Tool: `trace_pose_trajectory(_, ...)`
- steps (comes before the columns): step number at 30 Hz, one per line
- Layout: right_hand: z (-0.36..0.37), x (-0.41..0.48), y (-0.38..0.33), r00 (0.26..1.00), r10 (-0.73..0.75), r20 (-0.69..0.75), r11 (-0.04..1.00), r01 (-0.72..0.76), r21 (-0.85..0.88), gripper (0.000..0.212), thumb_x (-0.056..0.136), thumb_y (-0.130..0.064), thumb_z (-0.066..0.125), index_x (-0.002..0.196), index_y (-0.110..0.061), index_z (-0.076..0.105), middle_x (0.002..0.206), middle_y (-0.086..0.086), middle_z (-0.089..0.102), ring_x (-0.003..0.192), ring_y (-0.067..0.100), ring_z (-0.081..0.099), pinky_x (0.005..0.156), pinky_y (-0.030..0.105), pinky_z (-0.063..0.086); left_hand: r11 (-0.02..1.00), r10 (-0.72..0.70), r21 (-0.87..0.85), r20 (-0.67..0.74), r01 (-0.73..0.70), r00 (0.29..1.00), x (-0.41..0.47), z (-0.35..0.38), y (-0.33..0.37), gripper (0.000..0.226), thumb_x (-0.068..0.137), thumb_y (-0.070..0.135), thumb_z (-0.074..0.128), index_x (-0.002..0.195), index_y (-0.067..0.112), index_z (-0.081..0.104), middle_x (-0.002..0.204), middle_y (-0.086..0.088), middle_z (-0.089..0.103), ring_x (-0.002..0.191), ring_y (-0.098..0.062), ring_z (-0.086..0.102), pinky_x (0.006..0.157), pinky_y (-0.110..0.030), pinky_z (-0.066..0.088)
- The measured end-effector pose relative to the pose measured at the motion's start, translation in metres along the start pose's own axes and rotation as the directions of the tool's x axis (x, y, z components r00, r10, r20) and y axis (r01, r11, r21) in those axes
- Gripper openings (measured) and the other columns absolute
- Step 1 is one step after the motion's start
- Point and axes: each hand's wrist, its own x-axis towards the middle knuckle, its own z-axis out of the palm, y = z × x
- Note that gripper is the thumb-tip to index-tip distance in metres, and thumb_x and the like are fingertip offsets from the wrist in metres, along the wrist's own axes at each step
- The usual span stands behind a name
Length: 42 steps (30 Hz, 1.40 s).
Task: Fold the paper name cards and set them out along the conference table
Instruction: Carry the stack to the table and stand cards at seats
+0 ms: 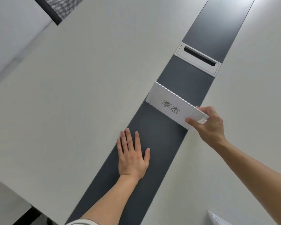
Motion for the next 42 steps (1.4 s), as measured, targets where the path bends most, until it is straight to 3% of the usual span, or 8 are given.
trace_pose_trajectory(8,0.002,0.008,-0.003,1.0,0.005,-0.008,1.0,-0.005,-0.013,0.05,0.07,-0.033,0.082,0.11,-0.018,0.056,0.112,-0.001,0.067,0.092,0.02,0.059,0.08,0.035,0.05,1.0,-0.01,0.017,0.015,0.01,1.0,-0.001,-0.003,0.0,0.073,0.093,0.052,0.025,0.149,0.005,0.022,0.156,-0.027,0.018,0.146,-0.041,0.011,0.117,-0.055,0.017)
trace_pose_trajectory(15,-0.022,-0.012,0.004,0.999,0.042,0.03,0.999,-0.041,-0.019,0.077,0.072,-0.039,0.079,0.137,-0.024,0.041,0.135,0.005,0.056,0.12,0.025,0.053,0.099,0.042,0.046,0.998,-0.018,0.057,0.078,0.014,0.997,-0.001,-0.008,-0.001,0.075,0.094,0.055,0.008,0.15,0.006,0.014,0.157,-0.026,0.012,0.147,-0.041,0.007,0.118,-0.054,0.012)
trace_pose_trajectory(21,-0.081,-0.08,0.021,0.999,0.048,0.01,0.999,-0.048,-0.005,0.051,0.081,-0.034,0.072,0.127,-0.022,0.054,0.105,0.002,0.069,0.097,0.016,0.067,0.092,0.041,0.053,0.993,-0.014,0.117,0.238,-0.014,0.971,-0.001,-0.033,0.005,0.075,0.095,0.055,0.015,0.153,0.01,0.002,0.159,-0.026,-0.004,0.147,-0.041,-0.006,0.12,-0.051,0.003)
trace_pose_trajectory(24,-0.111,-0.128,0.036,0.997,0.055,0.054,0.998,-0.055,-0.016,0.034,0.082,-0.031,0.071,0.113,-0.019,0.065,0.094,-0.002,0.072,0.084,0.01,0.069,0.086,0.04,0.056,0.986,0.168,-0.074,0.291,-0.152,0.942,-0.008,-0.063,0.025,0.063,0.094,0.05,0.038,0.147,0.017,0.028,0.157,-0.016,0.023,0.145,-0.033,0.017,0.116,-0.044,0.021)
trace_pose_trajectory(30,-0.158,-0.234,0.087,0.996,0.063,0.067,0.998,-0.063,0.002,0.038,0.075,-0.053,0.069,0.104,-0.028,0.068,0.091,-0.014,0.072,0.085,-0.001,0.068,0.08,0.029,0.055,0.725,0.624,-0.591,0.347,-0.354,0.7,-0.099,-0.107,0.1,0.062,0.086,0.063,0.047,0.14,0.033,0.041,0.143,0.011,0.046,0.134,-0.009,0.04,0.11,-0.039,0.035)
trace_pose_trajectory(35,-0.178,-0.313,0.132,0.977,0.06,0.203,0.983,-0.023,-0.181,0.07,0.063,-0.074,0.061,0.123,-0.038,0.057,0.117,-0.028,0.056,0.109,-0.004,0.053,0.093,0.025,0.044,0.645,0.759,-0.425,0.458,-0.635,0.464,-0.166,-0.096,0.141,0.087,0.075,0.055,0.067,0.147,0.037,0.022,0.152,0.012,0.031,0.137,-0.01,0.029,0.112,-0.03,0.025)
trace_pose_trajectory(39,-0.179,-0.342,0.176,0.955,0.149,0.257,0.953,-0.069,-0.295,0.067,0.069,-0.056,0.073,0.13,-0.036,0.053,0.119,-0.026,0.05,0.114,0.007,0.053,0.092,0.026,0.042,0.709,0.705,-0.365,0.4,-0.603,0.586,-0.18,-0.078,0.151,0.06,0.086,0.035,0.063,0.141,0.028,0.039,0.144,0.011,0.044,0.128,-0.015,0.045,0.105,-0.029,0.036)
trace_pose_trajectory(42,-0.178,-0.348,0.202,0.957,0.25,0.146,0.968,-0.25,-0.019,0.054,0.066,-0.037,0.084,0.116,-0.028,0.067,0.109,-0.015,0.065,0.1,0.01,0.062,0.082,0.023,0.044,0.746,0.665,-0.393,0.396,-0.538,0.633,-0.182,-0.077,0.155,0.052,0.087,0.03,0.064,0.136,0.028,0.046,0.14,0.013,0.05,0.124,-0.015,0.049,0.102,-0.034,0.041)
